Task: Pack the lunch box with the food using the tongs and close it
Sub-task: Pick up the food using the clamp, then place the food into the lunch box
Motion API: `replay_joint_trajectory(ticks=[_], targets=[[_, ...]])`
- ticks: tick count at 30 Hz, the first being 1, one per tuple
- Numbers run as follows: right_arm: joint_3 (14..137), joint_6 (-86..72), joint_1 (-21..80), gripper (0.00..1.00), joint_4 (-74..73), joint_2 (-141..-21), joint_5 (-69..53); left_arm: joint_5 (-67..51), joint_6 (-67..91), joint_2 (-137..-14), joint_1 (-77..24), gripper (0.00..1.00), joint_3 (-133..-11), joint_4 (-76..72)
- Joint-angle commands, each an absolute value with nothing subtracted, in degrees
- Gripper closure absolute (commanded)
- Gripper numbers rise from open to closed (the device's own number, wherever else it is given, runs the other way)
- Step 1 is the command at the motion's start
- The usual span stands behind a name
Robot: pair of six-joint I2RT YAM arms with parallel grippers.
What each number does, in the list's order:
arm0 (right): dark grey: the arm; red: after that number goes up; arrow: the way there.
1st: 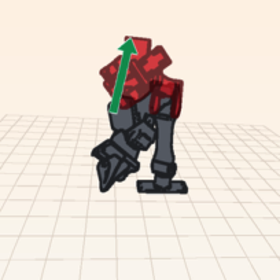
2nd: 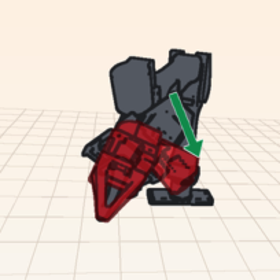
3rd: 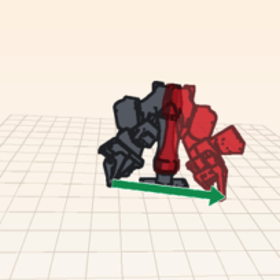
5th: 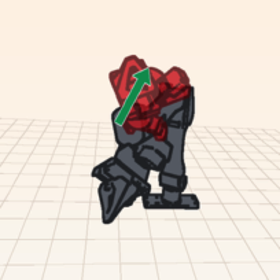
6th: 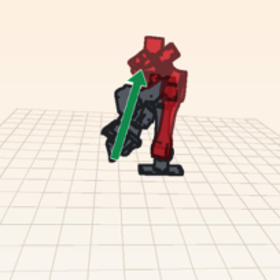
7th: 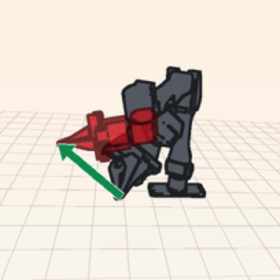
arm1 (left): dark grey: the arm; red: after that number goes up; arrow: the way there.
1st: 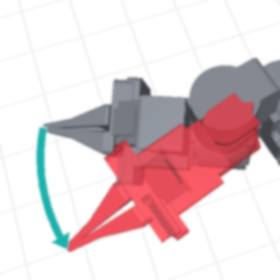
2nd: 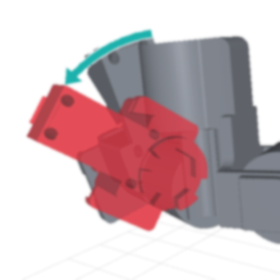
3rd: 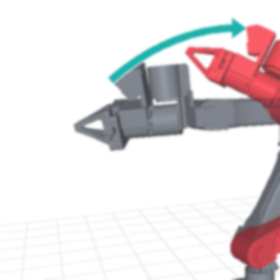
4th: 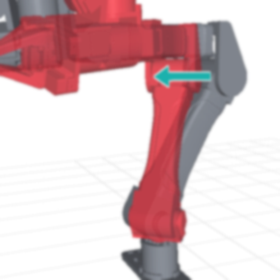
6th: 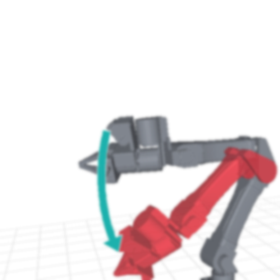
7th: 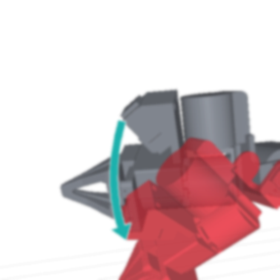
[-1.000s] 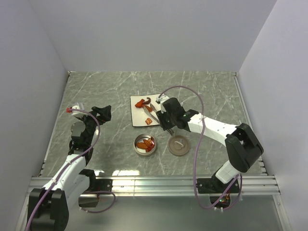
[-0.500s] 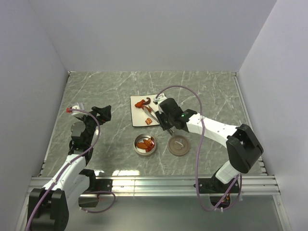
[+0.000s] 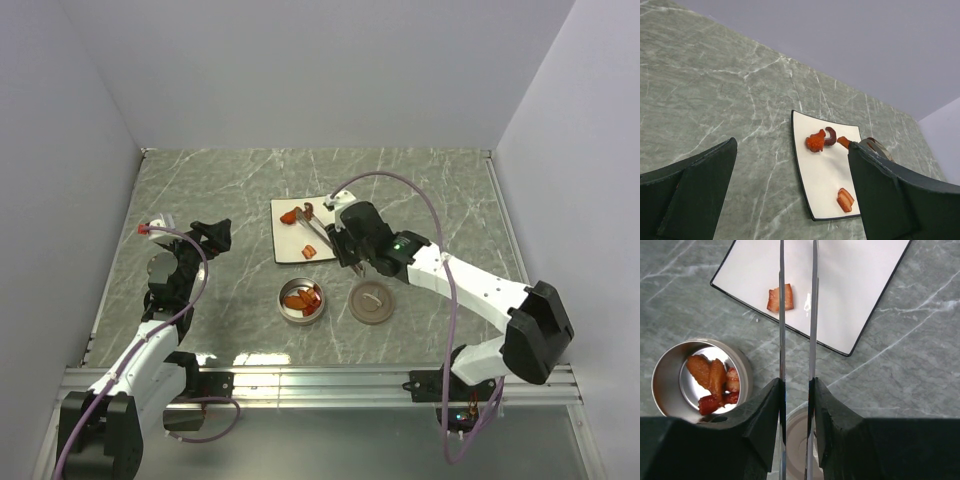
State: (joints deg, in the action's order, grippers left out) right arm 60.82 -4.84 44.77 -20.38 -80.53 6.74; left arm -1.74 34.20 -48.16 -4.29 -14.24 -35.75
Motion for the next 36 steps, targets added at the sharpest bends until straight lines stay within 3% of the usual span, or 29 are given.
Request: replay_joint_trajectory(ticks=[1, 36], targets=[[60.56, -5.8, 46.84, 0.68, -20.3, -77.79, 8.87, -2.9, 34.98, -47.55, -3.96, 0.0, -13.89, -38.15], [49.49, -29.35, 75.23, 0.69, -42.8, -50.1, 24.61, -3.52, 34.98, -47.2, -3.87, 0.01, -13.8, -37.97]])
